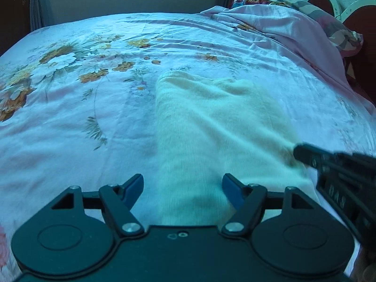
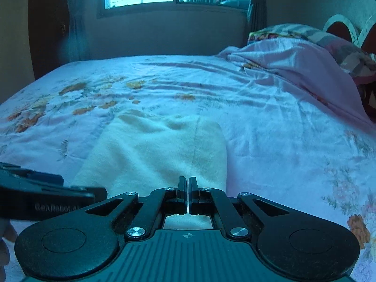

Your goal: Fold small clothes

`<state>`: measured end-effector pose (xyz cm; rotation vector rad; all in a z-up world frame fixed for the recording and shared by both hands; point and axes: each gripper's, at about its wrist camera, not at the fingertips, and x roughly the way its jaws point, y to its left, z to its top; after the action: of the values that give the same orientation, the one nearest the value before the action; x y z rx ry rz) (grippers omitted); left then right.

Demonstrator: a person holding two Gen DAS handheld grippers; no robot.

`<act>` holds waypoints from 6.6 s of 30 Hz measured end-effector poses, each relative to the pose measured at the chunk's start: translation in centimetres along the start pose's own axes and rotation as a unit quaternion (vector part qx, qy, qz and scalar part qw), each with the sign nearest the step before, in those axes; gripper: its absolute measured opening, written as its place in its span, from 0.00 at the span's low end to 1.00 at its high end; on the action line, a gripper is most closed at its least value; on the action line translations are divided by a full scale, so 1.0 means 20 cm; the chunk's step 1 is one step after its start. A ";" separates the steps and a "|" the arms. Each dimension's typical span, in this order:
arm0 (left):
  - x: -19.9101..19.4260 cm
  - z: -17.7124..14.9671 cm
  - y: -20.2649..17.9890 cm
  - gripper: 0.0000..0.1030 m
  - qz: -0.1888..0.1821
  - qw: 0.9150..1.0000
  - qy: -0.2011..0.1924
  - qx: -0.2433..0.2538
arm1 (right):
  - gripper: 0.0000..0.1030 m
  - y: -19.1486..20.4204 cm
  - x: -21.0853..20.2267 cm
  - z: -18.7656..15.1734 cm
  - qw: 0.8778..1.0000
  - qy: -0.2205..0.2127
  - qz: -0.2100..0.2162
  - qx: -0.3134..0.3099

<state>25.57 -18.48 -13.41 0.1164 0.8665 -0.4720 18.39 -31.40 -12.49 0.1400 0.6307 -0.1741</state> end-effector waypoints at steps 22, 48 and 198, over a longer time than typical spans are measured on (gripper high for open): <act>-0.12 -0.21 -0.04 0.68 -0.006 1.000 0.010 0.028 | 0.00 0.08 -0.10 -0.26 0.998 0.028 -0.014 -0.054; -0.27 -0.26 -0.03 0.67 0.001 1.000 0.008 0.010 | 0.00 -0.07 -0.27 -0.23 0.998 0.040 -0.015 0.036; -1.57 -0.82 0.02 0.98 0.104 0.990 -0.092 -0.024 | 1.00 0.32 -1.57 -0.44 0.998 -0.028 0.005 0.051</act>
<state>-3.14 -2.32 -0.33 0.1156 0.6750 -0.2621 -10.35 -19.75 -0.27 0.2359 0.5656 -0.2008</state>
